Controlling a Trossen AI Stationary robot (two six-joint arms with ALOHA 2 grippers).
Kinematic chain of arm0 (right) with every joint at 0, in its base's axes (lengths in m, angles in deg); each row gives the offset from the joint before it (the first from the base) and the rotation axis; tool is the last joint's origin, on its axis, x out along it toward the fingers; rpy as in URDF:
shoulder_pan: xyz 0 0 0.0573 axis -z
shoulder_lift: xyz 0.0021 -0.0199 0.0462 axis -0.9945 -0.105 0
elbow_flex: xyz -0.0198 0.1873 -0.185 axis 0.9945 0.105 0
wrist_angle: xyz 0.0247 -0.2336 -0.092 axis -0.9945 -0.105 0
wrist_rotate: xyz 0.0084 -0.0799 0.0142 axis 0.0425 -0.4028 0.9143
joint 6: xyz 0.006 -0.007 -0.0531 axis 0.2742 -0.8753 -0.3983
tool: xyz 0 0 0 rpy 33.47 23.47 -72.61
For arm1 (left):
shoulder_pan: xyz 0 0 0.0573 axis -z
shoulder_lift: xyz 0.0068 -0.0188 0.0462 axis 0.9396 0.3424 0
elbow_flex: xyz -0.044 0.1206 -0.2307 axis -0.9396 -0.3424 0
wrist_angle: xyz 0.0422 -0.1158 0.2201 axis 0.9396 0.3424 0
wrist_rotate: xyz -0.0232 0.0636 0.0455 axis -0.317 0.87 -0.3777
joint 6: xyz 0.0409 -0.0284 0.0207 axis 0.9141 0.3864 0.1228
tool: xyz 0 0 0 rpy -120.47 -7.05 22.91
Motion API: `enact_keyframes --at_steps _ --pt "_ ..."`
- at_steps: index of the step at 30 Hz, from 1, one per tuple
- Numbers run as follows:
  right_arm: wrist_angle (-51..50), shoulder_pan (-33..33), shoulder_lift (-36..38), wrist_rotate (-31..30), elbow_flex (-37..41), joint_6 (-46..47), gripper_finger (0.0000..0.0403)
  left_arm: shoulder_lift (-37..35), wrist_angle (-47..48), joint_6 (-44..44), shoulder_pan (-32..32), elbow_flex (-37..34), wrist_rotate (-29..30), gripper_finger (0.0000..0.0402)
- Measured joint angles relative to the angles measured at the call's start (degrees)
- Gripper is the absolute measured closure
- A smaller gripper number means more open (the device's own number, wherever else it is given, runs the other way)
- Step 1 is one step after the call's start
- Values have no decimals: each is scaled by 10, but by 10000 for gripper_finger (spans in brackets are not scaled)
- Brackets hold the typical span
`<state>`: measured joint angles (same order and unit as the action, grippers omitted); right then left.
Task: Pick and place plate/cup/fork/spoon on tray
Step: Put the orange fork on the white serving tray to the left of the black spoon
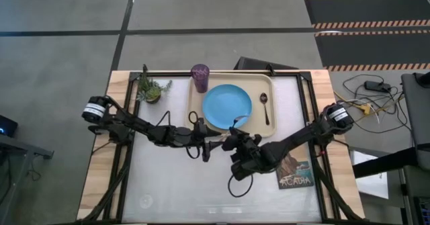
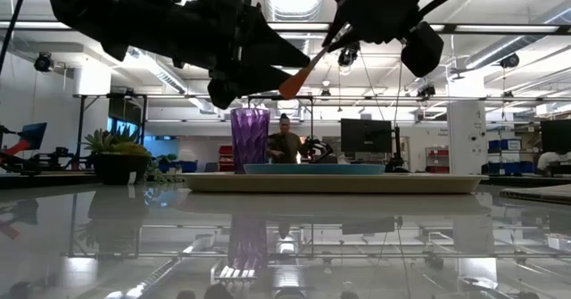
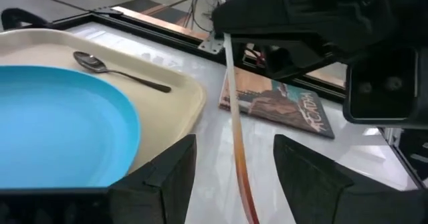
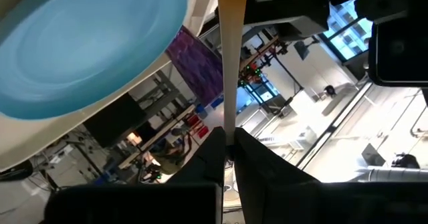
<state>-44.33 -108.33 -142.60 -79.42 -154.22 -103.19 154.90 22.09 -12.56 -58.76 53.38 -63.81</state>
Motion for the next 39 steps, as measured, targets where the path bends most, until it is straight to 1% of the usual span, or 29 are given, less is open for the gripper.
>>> enact_keyframes --at_steps 4,7,10,15,17,21,24,28,33,39 --pt "12 2 0 0 0 -14 394 0 3 3 -2 -1 -13 228" --pt "26 4 0 0 0 -39 394 0 9 2 -4 -2 -21 250" --pt "27 8 0 0 0 -52 394 0 15 1 -3 -3 -21 287" --pt "30 10 0 0 0 -52 394 0 22 1 -4 -4 -21 375" --pt "31 11 0 0 0 -53 394 0 22 -1 -4 -4 -20 393" --pt "34 10 0 -1 0 -55 392 0 22 -1 -4 -5 -20 398" --pt "38 10 0 1 0 -53 383 0 22 3 -4 -5 -19 399" --pt "68 11 0 5 0 -48 359 0 13 17 -3 -4 -27 401" --pt "87 11 0 16 0 -50 319 0 13 17 -3 -2 -26 401" --pt "111 10 0 17 -1 -52 286 0 10 16 -3 -5 -7 401"
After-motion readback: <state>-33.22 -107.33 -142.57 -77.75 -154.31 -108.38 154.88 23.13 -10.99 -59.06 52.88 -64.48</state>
